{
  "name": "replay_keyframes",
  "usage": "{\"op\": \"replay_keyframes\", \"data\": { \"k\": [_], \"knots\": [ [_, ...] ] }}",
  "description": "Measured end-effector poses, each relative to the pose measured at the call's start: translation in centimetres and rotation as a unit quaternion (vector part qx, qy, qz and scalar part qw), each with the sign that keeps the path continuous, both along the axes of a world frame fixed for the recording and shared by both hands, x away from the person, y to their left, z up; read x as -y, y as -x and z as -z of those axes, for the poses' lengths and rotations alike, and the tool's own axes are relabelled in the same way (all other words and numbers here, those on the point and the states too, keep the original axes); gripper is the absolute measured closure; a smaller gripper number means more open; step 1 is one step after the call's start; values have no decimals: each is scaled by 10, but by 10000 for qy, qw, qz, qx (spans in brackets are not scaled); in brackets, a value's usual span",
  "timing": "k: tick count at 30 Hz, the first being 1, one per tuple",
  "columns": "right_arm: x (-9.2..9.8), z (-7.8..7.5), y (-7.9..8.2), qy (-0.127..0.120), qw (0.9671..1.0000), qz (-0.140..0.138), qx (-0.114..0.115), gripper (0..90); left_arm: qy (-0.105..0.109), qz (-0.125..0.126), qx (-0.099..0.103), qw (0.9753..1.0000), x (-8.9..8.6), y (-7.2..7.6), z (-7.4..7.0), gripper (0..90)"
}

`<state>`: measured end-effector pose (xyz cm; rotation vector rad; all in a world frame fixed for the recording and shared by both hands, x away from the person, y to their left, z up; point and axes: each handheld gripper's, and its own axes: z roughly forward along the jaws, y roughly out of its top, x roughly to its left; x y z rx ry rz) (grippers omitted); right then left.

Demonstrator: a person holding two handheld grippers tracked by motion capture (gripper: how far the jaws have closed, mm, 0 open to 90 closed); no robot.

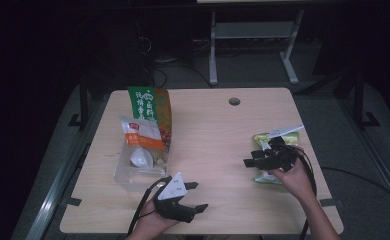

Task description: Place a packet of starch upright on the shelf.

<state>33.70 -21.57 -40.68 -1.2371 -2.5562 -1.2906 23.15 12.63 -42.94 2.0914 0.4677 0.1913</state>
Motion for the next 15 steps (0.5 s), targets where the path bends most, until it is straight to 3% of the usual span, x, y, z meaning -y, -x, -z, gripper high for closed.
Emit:
{"op": "replay_keyframes", "data": {
  "k": [12,15],
  "knots": [
    [35,-9,13,246,9990,356,58,412,5,87,-11,10000,22,-14,-11,286],
    [52,-10,16,329,9979,558,20,415,-15,135,-56,9999,31,-18,-11,286]
  ]
}}
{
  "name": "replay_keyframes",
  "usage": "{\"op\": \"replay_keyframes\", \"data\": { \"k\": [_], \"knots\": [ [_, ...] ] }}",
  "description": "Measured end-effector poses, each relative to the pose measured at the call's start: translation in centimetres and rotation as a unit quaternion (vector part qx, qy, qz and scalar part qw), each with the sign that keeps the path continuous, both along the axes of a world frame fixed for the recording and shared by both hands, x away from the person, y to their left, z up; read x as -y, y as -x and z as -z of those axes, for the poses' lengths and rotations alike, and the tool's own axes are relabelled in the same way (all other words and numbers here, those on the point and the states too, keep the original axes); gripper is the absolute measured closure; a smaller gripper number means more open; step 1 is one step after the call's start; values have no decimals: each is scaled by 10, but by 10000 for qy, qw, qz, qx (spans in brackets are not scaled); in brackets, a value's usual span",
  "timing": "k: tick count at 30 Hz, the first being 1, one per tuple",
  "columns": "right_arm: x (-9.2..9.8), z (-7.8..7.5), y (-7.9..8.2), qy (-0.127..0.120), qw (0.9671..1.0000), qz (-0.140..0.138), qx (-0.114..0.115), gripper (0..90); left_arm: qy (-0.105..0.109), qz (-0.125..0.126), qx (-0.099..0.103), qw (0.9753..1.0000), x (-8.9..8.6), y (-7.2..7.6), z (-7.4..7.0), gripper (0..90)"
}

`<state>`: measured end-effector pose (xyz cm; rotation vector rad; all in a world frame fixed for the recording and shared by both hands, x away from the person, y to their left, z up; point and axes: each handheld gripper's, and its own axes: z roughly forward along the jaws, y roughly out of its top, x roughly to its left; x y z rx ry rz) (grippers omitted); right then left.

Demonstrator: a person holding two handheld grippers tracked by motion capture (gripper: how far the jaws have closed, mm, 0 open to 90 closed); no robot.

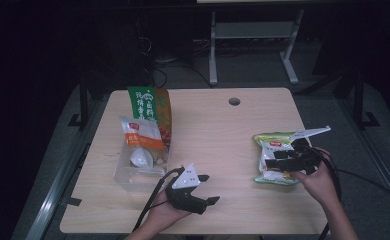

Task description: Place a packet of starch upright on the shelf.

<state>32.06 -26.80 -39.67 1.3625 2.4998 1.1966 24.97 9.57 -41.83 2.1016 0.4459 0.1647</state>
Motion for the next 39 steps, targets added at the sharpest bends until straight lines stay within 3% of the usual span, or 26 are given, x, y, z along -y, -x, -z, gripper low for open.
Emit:
{"op": "replay_keyframes", "data": {
  "k": [14,20,25,31,35,38,39],
  "knots": [
    [35,16,4,495,9974,511,-148,478,22,178,-133,9998,31,-12,0,287],
    [53,17,0,500,9955,787,-144,469,44,231,-114,9997,41,-17,-1,287],
    [69,21,-12,550,9931,1003,-239,464,27,261,-129,9996,54,-27,-2,287],
    [78,30,-25,496,9915,1127,-430,458,49,274,-143,9995,62,-33,-4,287],
    [83,44,-35,466,9903,1107,-694,461,-6,297,-155,9994,69,-38,-3,287],
    [91,52,-34,-125,9904,1075,-863,626,0,303,-153,9994,72,-41,-3,288],
    [91,52,-34,-125,9904,1075,-863,626,0,303,-153,9994,72,-41,-3,287]
  ]
}}
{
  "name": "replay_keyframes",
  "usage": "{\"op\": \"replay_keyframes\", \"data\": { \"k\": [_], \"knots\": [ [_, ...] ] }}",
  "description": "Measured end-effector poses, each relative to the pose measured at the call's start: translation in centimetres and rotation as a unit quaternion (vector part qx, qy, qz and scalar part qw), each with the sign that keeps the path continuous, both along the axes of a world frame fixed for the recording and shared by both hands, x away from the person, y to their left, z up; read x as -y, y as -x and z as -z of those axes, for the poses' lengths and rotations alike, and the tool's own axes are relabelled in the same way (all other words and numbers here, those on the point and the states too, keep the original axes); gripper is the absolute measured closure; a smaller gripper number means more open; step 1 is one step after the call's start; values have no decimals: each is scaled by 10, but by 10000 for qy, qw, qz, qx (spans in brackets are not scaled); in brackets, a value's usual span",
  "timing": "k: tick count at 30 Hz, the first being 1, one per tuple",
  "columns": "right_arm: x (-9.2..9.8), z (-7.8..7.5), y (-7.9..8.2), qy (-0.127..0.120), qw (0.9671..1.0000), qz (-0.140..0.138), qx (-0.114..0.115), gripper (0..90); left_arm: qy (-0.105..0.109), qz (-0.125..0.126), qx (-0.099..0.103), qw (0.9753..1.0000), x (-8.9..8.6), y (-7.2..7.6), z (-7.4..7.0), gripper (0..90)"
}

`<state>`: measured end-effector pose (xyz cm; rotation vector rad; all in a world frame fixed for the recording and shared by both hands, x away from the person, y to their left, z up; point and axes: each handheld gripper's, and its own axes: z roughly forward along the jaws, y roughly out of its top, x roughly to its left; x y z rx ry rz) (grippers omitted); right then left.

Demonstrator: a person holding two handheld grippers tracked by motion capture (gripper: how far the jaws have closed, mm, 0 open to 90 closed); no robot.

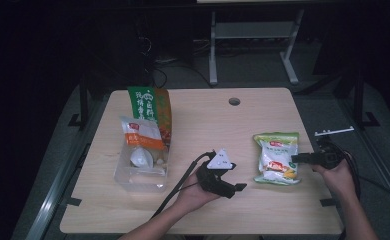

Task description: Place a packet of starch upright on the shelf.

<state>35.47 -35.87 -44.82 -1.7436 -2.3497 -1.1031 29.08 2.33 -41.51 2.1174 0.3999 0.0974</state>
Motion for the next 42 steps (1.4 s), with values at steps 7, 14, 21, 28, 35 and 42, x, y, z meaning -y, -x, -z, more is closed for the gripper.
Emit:
{"op": "replay_keyframes", "data": {
  "k": [7,14,21,28,35,42],
  "knots": [
    [-5,0,5,43,10000,-58,4,834,-24,-50,-16,10000,1,-5,1,288],
    [-8,-4,14,165,9996,-196,-80,784,-2,-93,11,10000,0,-7,1,288],
    [-3,7,-2,-407,9990,115,-168,602,-61,-128,4,9999,2,-12,1,289],
    [-15,0,2,-119,9999,-62,6,885,-72,-130,-41,9999,7,-18,1,289],
    [-26,-25,22,120,9979,-227,593,895,-7,-127,-93,9999,11,-20,1,291],
    [-39,-46,43,293,9915,-475,1178,896,1,-137,-143,9998,20,-26,1,290]
  ]
}}
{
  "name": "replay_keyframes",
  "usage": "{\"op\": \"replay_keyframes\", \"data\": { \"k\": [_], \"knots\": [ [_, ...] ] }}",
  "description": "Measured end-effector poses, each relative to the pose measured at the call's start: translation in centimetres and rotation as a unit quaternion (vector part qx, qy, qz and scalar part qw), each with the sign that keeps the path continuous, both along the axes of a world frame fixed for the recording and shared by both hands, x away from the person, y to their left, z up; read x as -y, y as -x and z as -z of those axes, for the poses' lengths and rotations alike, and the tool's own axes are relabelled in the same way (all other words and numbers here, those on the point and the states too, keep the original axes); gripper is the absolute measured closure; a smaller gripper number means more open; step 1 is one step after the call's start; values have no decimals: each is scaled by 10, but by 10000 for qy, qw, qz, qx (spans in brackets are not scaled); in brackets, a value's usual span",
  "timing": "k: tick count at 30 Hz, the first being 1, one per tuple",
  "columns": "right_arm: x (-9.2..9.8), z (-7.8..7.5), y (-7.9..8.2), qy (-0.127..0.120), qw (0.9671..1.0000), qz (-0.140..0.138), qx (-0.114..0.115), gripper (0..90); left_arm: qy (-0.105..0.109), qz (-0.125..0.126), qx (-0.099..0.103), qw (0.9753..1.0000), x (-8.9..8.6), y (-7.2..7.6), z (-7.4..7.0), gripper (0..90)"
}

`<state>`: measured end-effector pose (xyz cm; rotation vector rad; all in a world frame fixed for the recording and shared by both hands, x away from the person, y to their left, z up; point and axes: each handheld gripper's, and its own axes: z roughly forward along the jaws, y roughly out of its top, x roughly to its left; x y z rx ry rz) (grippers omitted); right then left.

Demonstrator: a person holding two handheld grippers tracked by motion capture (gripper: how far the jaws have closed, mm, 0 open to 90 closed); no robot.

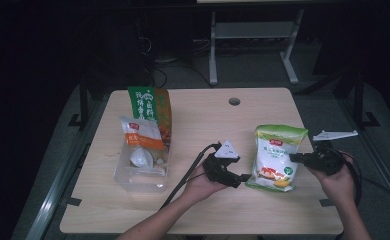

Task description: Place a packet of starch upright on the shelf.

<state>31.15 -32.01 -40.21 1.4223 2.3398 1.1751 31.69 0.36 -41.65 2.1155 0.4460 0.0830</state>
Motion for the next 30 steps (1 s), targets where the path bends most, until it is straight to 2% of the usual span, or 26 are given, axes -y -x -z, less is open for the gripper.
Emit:
{"op": "replay_keyframes", "data": {
  "k": [3,6,10,12,14,16,17,19,21,23,26,30],
  "knots": [
    [-4,-7,7,1,9997,-129,219,896,15,14,-64,10000,5,-4,0,290],
    [-11,-15,15,35,9987,-283,433,896,124,-10,-189,9997,9,-9,2,289],
    [-18,-22,22,-10,9973,-476,564,895,65,-67,-305,9995,15,-18,5,284],
    [-22,-24,24,-34,9965,-571,604,895,73,-91,-466,9988,19,-23,7,278],
    [-24,-25,26,-59,9960,-656,611,894,178,-106,-617,9979,21,-28,9,283],
    [-26,-26,27,-90,9951,-749,640,894,289,-61,-781,9965,22,-33,10,336],
    [-26,-26,27,-121,9949,-771,633,894,377,7,-951,9948,22,-35,12,368],
    [-26,-26,29,-126,9945,-820,641,893,590,111,-1167,9913,22,-39,13,497],
    [-26,-26,30,-135,9947,-804,630,893,669,134,-1263,9896,22,-40,13,591],
    [-26,-25,31,-153,9943,-828,650,893,703,142,-1303,9889,22,-42,13,681],
    [-27,-25,31,-119,9944,-816,662,893,717,53,-1236,9897,21,-42,11,810],
    [-32,-26,29,-96,9942,-811,699,893,669,-227,-882,9936,19,-39,4,853]
  ]
}}
